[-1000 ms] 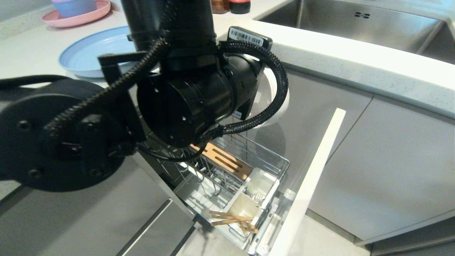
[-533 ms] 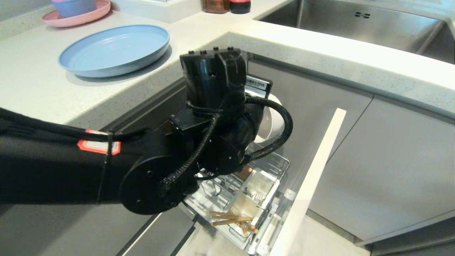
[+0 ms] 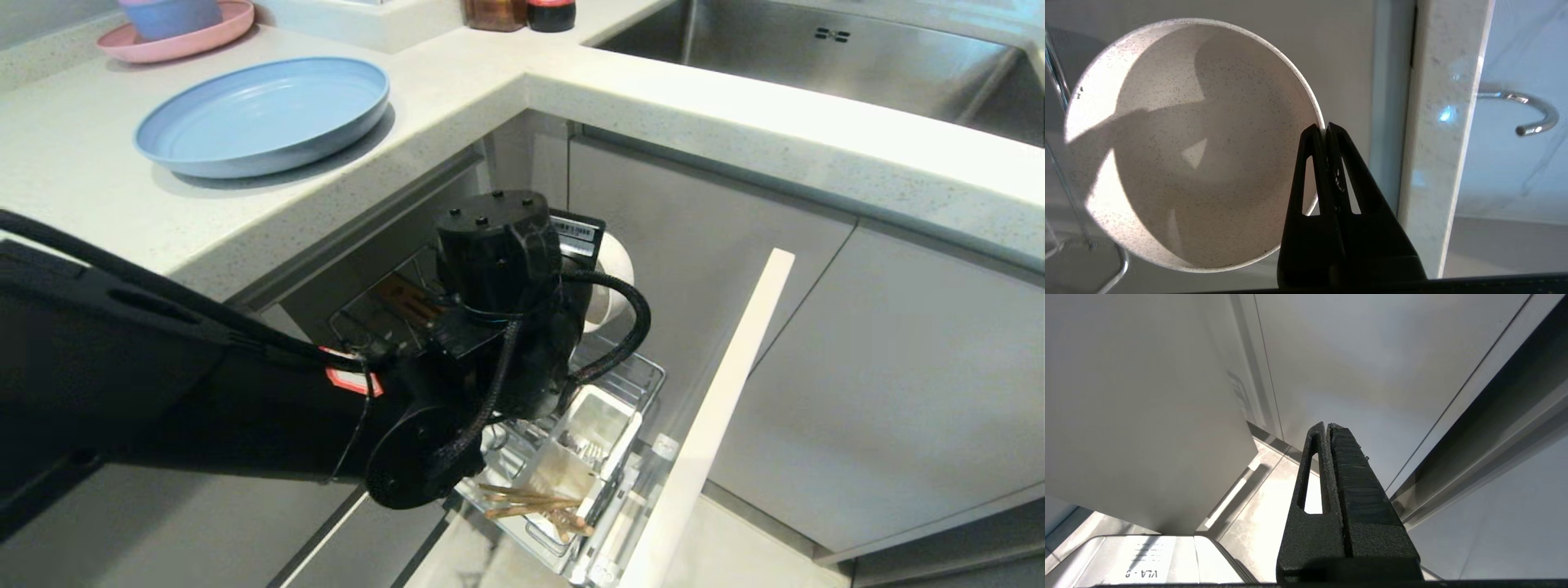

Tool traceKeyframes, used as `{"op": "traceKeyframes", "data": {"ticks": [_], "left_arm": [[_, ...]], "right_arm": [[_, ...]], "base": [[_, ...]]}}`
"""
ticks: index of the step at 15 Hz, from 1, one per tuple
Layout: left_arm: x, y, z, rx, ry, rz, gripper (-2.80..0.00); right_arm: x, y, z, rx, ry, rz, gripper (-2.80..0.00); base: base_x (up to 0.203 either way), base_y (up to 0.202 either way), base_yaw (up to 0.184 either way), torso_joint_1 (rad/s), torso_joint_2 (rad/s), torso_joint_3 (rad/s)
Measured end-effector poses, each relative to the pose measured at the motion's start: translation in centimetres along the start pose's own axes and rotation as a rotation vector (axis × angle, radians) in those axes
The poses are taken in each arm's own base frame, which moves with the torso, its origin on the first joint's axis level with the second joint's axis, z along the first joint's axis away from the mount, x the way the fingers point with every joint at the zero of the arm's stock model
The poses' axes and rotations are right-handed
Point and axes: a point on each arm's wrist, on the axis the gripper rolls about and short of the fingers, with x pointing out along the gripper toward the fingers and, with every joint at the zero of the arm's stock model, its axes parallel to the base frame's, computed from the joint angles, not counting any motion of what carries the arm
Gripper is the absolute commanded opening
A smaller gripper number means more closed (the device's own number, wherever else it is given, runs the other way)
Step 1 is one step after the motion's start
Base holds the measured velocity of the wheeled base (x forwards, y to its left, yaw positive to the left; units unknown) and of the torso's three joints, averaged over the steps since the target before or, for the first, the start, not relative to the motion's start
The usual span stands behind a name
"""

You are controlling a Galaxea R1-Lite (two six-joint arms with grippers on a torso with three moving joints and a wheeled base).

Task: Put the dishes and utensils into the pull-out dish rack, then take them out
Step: Pick up the bowl and place it in the cupboard

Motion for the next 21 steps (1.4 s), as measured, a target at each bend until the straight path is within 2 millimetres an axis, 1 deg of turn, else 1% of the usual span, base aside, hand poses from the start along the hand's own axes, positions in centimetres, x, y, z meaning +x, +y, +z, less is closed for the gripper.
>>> {"op": "traceKeyframes", "data": {"ticks": [2, 4, 10, 21], "left_arm": [[0.7, 1.1, 0.0, -0.016, -0.025, -0.022, -2.8], [1.1, 2.2, -0.5, -0.002, -0.024, -0.002, -2.8], [1.8, 4.3, -1.1, 0.022, -0.024, 0.042, -2.8], [2.4, 6.8, -2.2, 0.021, -0.044, 0.05, -2.8]], "right_arm": [[0.0, 0.0, 0.0, 0.0, 0.0, 0.0, -2.8], [0.0, 0.0, 0.0, 0.0, 0.0, -0.001, -2.8], [0.0, 0.0, 0.0, 0.0, 0.0, 0.0, -2.8], [0.0, 0.0, 0.0, 0.0, 0.0, 0.0, -2.8]], "base": [[0.0, 0.0, 0.0, 0.0, 0.0, 0.0], [0.0, 0.0, 0.0, 0.0, 0.0, 0.0], [0.0, 0.0, 0.0, 0.0, 0.0, 0.0], [0.0, 0.0, 0.0, 0.0, 0.0, 0.0]]}}
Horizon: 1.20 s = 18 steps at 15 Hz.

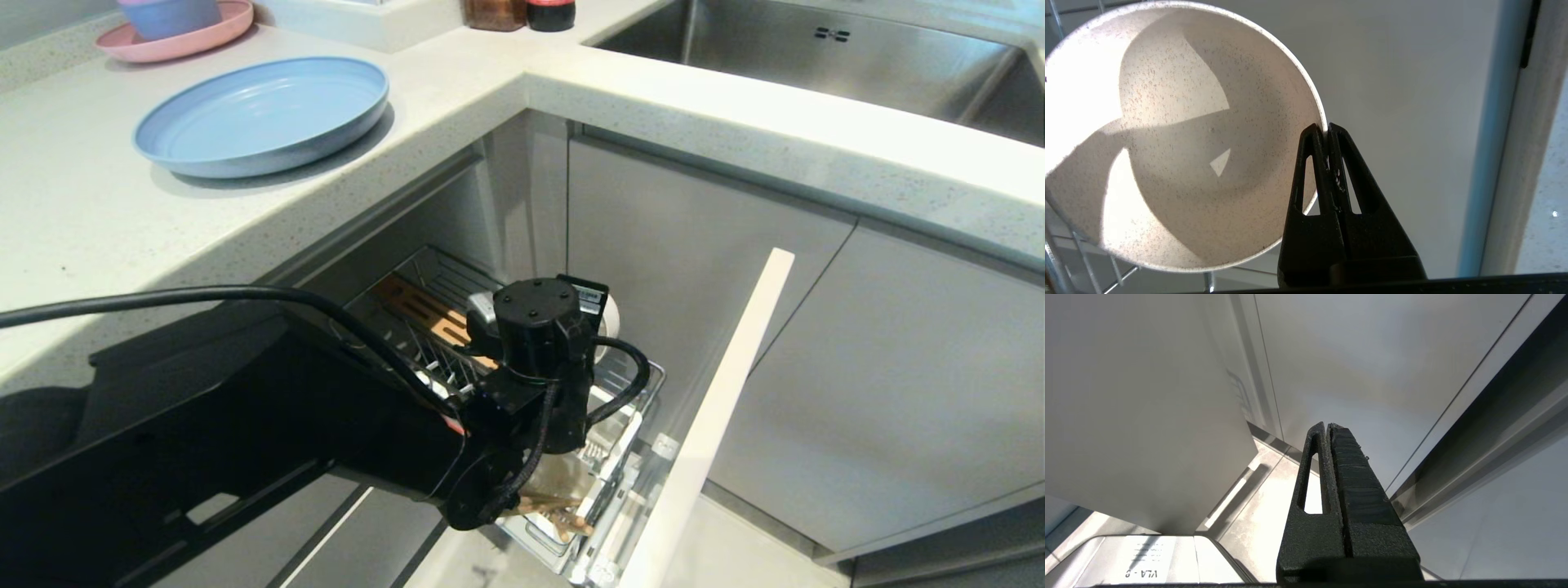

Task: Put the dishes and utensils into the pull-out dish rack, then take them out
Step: Pick up the bowl and place it in the cupboard

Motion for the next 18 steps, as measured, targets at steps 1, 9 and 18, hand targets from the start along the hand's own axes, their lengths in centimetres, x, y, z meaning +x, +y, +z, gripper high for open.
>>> {"op": "traceKeyframes", "data": {"ticks": [1, 9, 18], "left_arm": [[0.0, 0.1, 0.0, 0.001, -0.005, 0.003, -2.8], [0.0, 0.5, -0.1, -0.028, -0.048, 0.032, -2.8], [-0.4, 1.5, 0.0, 0.018, -0.03, 0.137, 0.0]], "right_arm": [[0.0, 0.0, 0.0, 0.0, 0.0, 0.0, -2.8], [0.0, 0.0, 0.0, 0.0, 0.0, 0.0, -2.8], [0.0, 0.0, 0.0, 0.0, 0.0, 0.0, -2.8]], "base": [[0.0, 0.0, 0.0, 0.0, 0.0, 0.0], [0.0, 0.0, 0.0, 0.0, 0.0, 0.0], [0.0, 0.0, 0.0, 0.0, 0.0, 0.0]]}}
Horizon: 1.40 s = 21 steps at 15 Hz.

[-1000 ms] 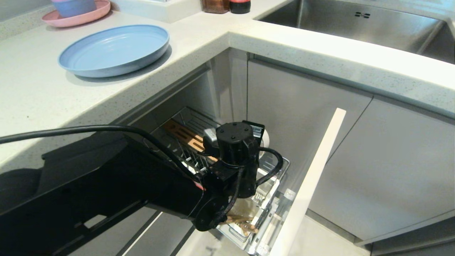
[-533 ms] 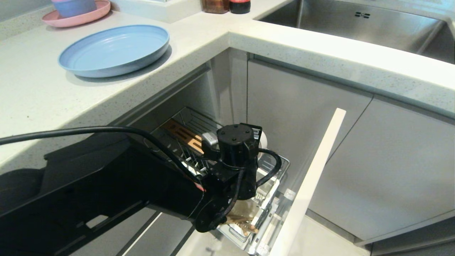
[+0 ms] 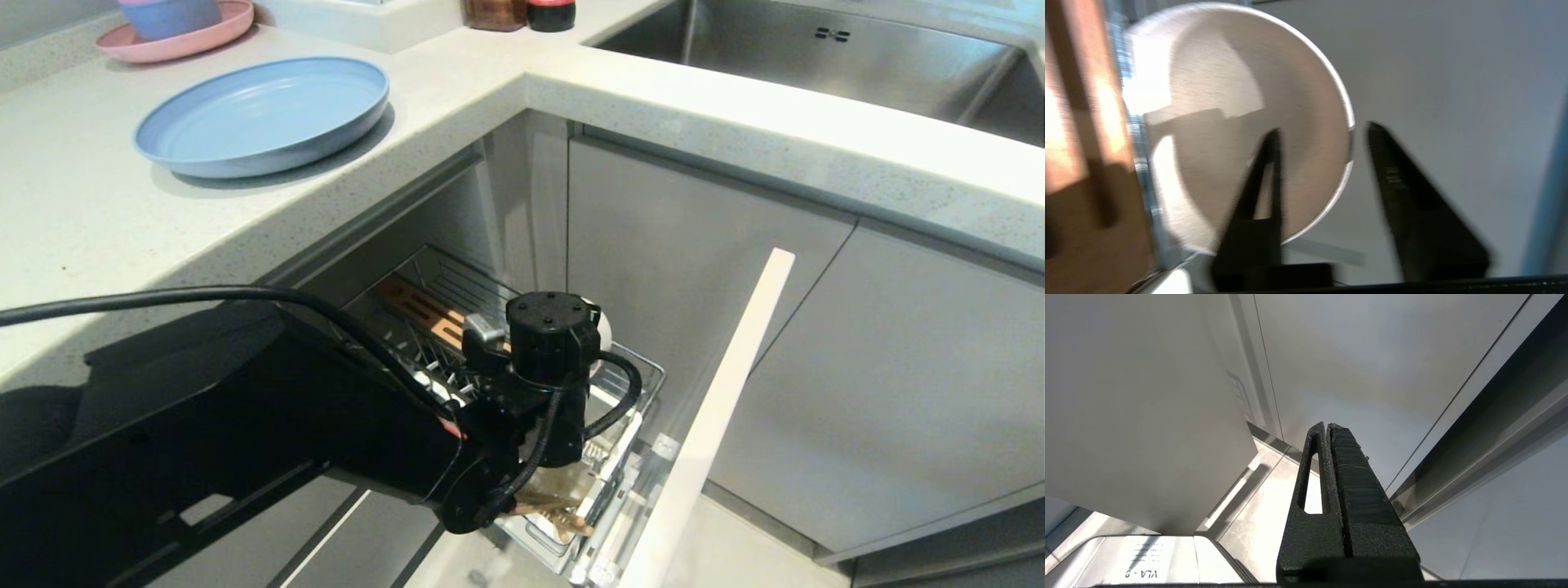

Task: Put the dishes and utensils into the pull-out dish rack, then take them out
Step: Pick up the bowl and place it in the cupboard, then pick up the plate and place it in the cupboard

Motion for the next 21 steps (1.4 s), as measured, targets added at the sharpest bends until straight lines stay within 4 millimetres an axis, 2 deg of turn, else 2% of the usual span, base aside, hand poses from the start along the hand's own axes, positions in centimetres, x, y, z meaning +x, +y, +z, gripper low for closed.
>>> {"op": "traceKeyframes", "data": {"ticks": [3, 9, 16, 17, 21], "left_arm": [[-0.3, 0.2, 0.4, 0.017, 0.011, 0.075, 0.0], [-1.1, -0.9, 1.1, 0.03, 0.017, 0.094, 0.0], [-4.2, -4.2, 2.7, 0.096, 0.073, 0.141, 0.0], [-4.8, -4.7, 2.8, 0.105, 0.084, 0.141, -2.8], [-6.9, -6.2, 2.9, 0.214, 0.148, 0.18, -2.8]], "right_arm": [[0.0, 0.0, 0.0, 0.0, 0.0, 0.0, -2.8], [0.0, 0.0, 0.0, 0.0, 0.0, 0.0, -2.8], [0.0, 0.0, 0.0, 0.0, 0.0, 0.0, -2.8], [0.0, 0.0, 0.0, 0.0, 0.0, 0.0, -2.8], [0.0, 0.0, 0.0, 0.0, 0.0, 0.0, -2.8]], "base": [[0.0, 0.0, 0.0, 0.0, 0.0, 0.0], [0.0, 0.0, 0.0, 0.0, 0.0, 0.0], [0.0, 0.0, 0.0, 0.0, 0.0, 0.0], [0.0, 0.0, 0.0, 0.0, 0.0, 0.0], [0.0, 0.0, 0.0, 0.0, 0.0, 0.0]]}}
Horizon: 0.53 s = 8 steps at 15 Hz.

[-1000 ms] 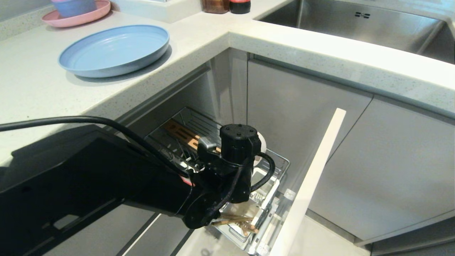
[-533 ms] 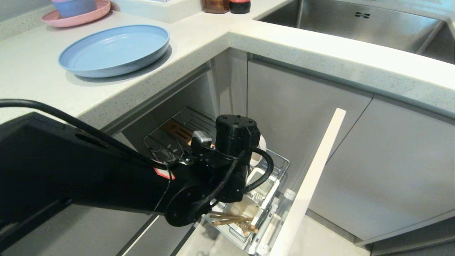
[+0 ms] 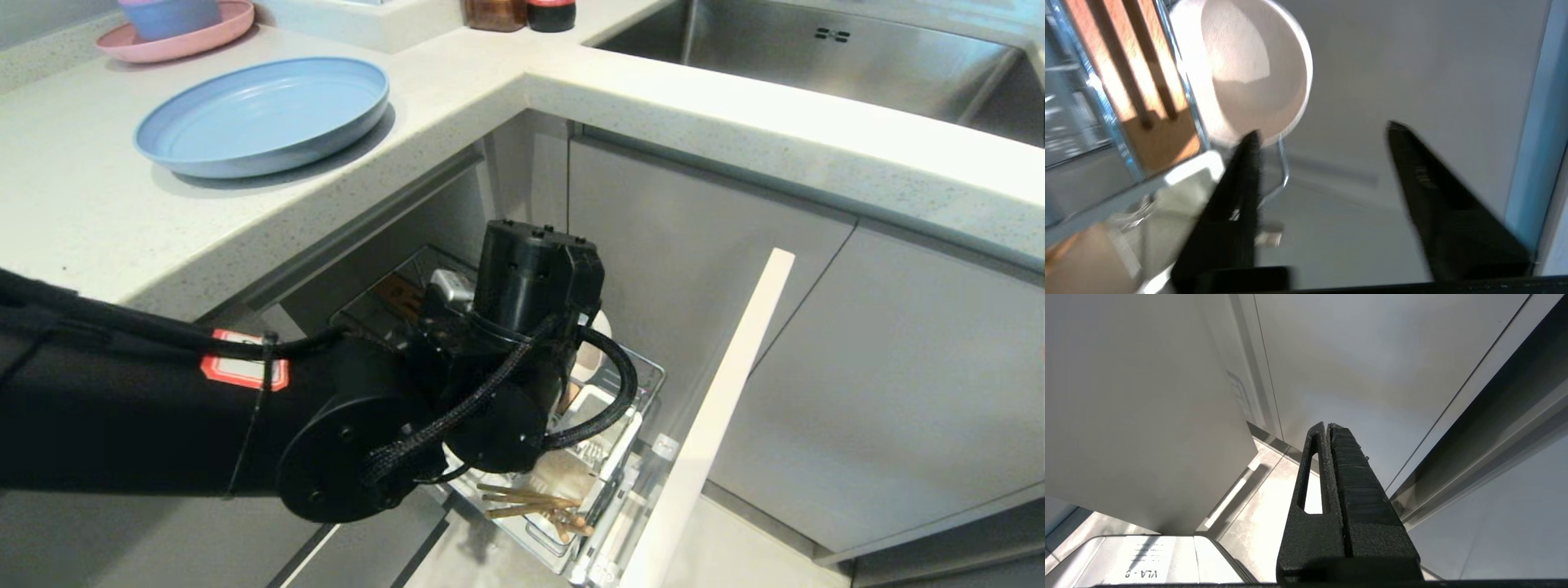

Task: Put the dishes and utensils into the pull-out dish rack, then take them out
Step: Pick up the plate and place it in the cupboard

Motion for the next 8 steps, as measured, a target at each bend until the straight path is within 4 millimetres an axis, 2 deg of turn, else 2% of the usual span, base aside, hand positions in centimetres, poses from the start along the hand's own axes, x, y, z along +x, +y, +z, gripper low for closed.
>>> {"op": "traceKeyframes", "data": {"ticks": [4, 6, 8], "left_arm": [[-2.4, -2.7, 0.7, 0.168, 0.019, -0.051, -2.8], [-3.4, -4.1, 1.7, 0.249, -0.014, -0.087, -2.8], [-4.7, -6.0, 3.4, 0.255, -0.049, -0.146, -2.8]], "right_arm": [[0.0, 0.0, 0.0, 0.0, 0.0, 0.0, -2.8], [0.0, 0.0, 0.0, 0.0, 0.0, 0.0, -2.8], [0.0, 0.0, 0.0, 0.0, 0.0, 0.0, -2.8]], "base": [[0.0, 0.0, 0.0, 0.0, 0.0, 0.0], [0.0, 0.0, 0.0, 0.0, 0.0, 0.0], [0.0, 0.0, 0.0, 0.0, 0.0, 0.0]]}}
